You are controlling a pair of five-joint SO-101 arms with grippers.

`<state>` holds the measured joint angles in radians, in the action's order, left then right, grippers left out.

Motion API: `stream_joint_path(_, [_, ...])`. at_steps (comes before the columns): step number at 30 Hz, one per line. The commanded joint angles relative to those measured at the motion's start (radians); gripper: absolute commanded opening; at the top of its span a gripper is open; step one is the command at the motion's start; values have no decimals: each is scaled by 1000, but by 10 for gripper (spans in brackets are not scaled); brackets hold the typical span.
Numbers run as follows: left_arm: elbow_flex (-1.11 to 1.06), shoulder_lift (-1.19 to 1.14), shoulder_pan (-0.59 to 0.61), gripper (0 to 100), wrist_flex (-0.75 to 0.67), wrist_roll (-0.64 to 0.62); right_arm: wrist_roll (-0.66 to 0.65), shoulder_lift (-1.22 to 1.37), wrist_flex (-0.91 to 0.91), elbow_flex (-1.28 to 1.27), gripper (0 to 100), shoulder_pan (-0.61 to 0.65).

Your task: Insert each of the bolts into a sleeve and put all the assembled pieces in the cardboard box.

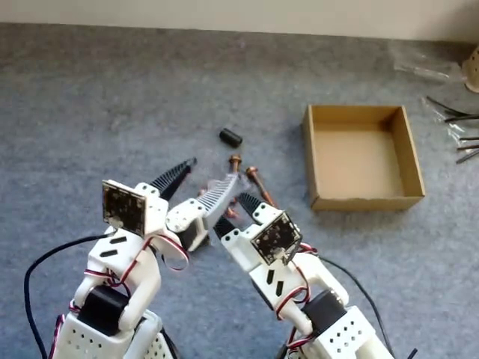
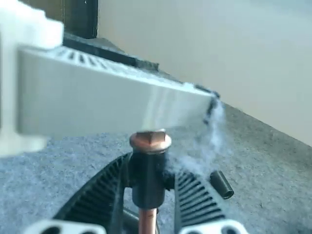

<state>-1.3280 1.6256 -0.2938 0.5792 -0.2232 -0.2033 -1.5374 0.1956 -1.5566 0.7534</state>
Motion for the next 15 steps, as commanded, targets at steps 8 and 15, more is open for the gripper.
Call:
stream_joint_path(8, [53,10,81,134,-9,8,0,-8,4,15,5,-182])
stream_joint_path(15, [42,10,84,12,28,11,115,-2,271,165,5,-355])
